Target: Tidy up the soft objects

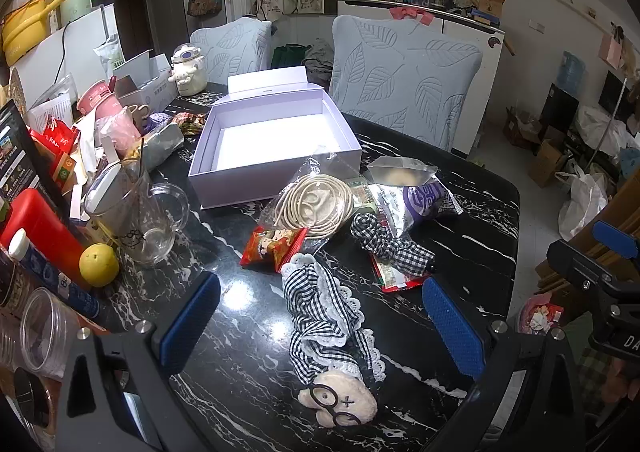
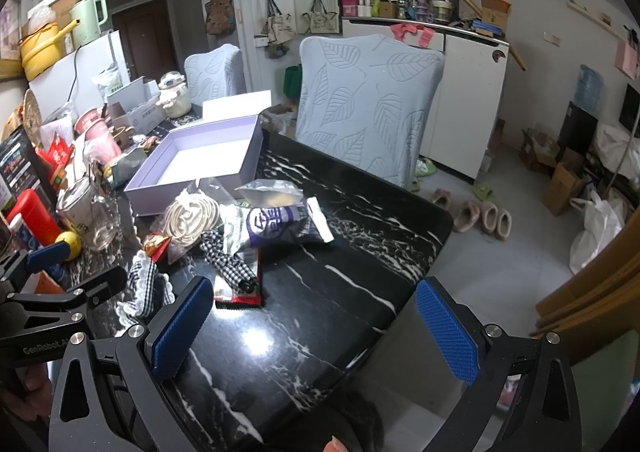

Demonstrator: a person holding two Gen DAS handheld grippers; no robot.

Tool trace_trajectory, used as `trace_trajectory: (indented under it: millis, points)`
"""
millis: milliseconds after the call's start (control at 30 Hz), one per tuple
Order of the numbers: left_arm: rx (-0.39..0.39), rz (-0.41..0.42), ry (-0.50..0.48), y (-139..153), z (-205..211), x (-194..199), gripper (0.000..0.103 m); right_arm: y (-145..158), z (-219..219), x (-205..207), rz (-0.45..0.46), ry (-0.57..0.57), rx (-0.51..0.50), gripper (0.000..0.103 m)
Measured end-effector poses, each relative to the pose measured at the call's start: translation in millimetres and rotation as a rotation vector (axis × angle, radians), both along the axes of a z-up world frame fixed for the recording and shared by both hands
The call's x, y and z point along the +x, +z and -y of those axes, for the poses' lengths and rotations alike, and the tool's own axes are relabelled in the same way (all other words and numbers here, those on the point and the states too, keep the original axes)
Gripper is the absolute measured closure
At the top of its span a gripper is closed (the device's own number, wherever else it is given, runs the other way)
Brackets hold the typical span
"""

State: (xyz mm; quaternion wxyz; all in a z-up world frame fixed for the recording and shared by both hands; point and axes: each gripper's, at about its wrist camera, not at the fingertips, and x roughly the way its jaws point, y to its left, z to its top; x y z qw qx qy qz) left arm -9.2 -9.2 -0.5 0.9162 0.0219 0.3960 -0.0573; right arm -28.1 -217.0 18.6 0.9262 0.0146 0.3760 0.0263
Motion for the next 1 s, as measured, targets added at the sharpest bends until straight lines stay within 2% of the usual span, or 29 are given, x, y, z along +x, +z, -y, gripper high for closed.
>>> trace_trajectory:
  millis: [300, 733, 1000]
  points:
    - [0.012, 0.005, 0.010, -1, 2, 0, 0.000, -3, 6, 0, 0.000, 0.014, 0.008, 0.000]
    - [-0.001, 0.012, -0.007, -9, 13, 4, 0.000, -25, 13, 14, -0.022, 0.075, 0.062, 0.000]
    - [-0.045, -0.033, 0.026, -24, 17, 4, 0.000, -43, 10, 25, -0.043, 0.153, 0.076, 0.000]
